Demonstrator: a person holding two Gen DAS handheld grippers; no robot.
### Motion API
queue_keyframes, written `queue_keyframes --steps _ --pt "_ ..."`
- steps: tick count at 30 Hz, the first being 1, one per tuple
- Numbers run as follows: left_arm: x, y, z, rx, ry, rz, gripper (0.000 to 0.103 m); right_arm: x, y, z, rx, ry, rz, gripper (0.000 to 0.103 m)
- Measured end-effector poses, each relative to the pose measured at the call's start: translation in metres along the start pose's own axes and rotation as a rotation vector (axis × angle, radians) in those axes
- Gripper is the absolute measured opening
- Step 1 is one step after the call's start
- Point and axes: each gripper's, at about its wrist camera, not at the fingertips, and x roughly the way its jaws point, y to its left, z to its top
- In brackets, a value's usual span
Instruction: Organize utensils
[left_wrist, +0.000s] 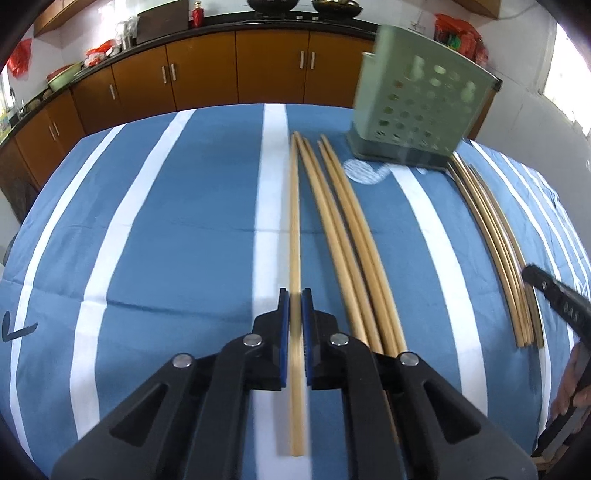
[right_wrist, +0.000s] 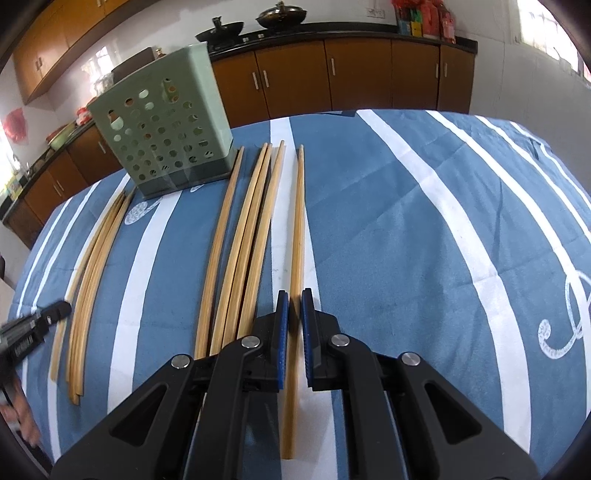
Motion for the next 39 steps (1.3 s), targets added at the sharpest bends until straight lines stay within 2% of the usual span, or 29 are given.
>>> queue_keyframes --steps 3,8,19,24,25,28,32,39 --pt "0.008 0.012 0.011 -0.014 -0.014 0.032 0.008 0.003 -0.004 0.005 -0.011 -0.006 -0.011 0.008" --pt "0.014 0.028 0.021 -0.021 -0.051 0.042 0.009 0.010 -0.020 0.016 0.021 -0.024 -0.038 0.008" --pt "-0.003 0.031 0.000 -0.018 -0.043 0.037 0.016 -0.001 -0.027 0.007 0.033 0.001 -0.009 0.008" --pt "-0.005 0.026 -0.007 0.009 -0.060 0.063 0.014 -0.004 -0.026 0.000 0.023 -0.011 -0.009 0.008" --pt "-0.004 0.027 -0.007 0.008 -0.059 0.064 0.010 -0.005 -0.026 0.000 0.020 -0.011 -0.007 0.008" --pt "-0.006 0.032 -0.005 -0.015 -0.045 0.039 0.008 -0.008 -0.029 0.003 0.035 -0.013 0.000 0.008" --pt "-0.024 0.036 -0.002 -0.018 -0.100 0.040 0.008 -0.027 -0.031 0.007 0.038 -0.079 0.009 0.008" --pt "-0.072 0.044 0.014 -0.066 -0.246 0.033 0.008 -0.065 -0.035 0.022 0.053 -0.214 0.016 0.008"
